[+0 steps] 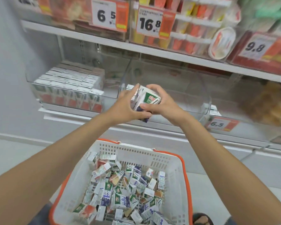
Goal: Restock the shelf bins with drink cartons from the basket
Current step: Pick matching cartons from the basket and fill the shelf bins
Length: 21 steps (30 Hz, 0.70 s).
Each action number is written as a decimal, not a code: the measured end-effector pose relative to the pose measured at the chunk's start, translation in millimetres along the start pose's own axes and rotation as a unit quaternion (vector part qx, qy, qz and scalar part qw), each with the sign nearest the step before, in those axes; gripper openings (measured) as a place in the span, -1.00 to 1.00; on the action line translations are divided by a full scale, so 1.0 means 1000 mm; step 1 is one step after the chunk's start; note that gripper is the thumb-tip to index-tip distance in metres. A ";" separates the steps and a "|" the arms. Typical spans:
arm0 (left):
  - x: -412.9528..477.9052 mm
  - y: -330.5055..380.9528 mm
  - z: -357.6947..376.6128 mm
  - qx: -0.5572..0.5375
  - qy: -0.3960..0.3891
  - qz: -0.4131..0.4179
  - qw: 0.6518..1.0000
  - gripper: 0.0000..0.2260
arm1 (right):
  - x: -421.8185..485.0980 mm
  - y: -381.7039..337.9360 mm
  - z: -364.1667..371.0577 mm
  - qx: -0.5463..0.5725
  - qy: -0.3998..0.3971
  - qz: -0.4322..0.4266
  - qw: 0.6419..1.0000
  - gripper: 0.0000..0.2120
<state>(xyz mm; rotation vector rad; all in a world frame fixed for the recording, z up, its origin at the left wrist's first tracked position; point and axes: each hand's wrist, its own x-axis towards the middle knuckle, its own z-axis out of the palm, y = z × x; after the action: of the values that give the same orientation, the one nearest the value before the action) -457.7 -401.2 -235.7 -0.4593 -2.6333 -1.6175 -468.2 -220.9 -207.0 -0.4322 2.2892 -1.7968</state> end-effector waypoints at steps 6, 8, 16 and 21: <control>0.048 -0.029 -0.045 0.267 0.065 -0.025 0.961 0.22 | 0.056 -0.003 -0.043 -0.083 0.150 -0.040 0.984 -0.37; 0.058 -0.043 -0.047 0.298 0.023 -0.056 0.953 0.30 | 0.071 0.007 -0.046 -0.129 0.136 -0.031 0.982 -0.31; 0.062 -0.065 -0.037 0.372 0.096 -0.024 0.923 0.25 | 0.113 0.048 -0.029 -0.059 -0.106 0.209 0.970 -0.74; 0.063 -0.066 -0.036 0.388 0.119 -0.008 0.914 0.22 | 0.126 0.050 -0.027 -0.123 -0.020 0.162 0.979 -0.85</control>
<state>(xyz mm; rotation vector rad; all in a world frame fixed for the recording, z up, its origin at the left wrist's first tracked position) -539.7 -445.7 -265.7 -0.1791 -2.7726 -0.4679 -601.0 -229.1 -246.0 -0.1181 2.3981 -1.3478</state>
